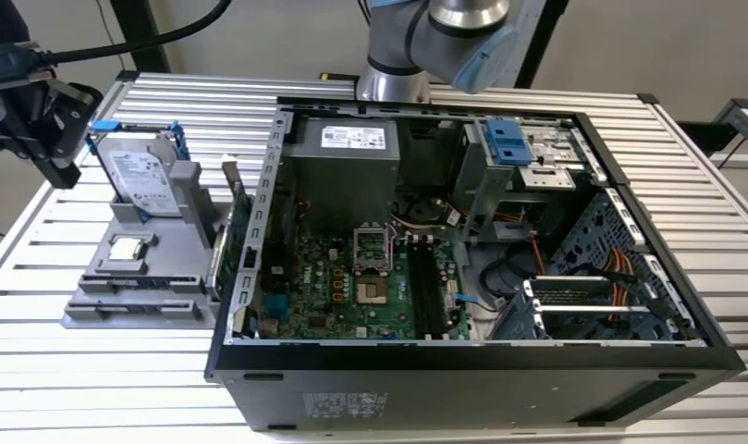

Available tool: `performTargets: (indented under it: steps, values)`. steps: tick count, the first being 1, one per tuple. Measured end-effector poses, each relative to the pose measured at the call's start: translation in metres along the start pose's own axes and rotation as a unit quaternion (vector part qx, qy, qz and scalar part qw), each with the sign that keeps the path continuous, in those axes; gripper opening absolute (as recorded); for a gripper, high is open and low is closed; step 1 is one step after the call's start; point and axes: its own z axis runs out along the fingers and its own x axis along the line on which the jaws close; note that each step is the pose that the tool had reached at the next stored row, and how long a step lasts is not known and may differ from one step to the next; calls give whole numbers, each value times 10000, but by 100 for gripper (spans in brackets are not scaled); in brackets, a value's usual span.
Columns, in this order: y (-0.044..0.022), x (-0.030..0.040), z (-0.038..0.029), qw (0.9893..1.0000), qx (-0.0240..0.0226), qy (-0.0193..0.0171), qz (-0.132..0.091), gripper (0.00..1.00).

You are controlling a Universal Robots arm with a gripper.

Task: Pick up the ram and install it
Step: 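Pick up the ram and move it above insertion slot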

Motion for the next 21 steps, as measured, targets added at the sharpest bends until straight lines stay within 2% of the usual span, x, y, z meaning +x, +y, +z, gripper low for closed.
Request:
performTargets:
  steps: [4,10,21]
  values:
    - [-51,-2,-2,10000,0,1,-6,0]
    - [-83,-3,-1,10000,0,1,-7,0]
    - [-86,-4,3,10000,0,1,-7,0]
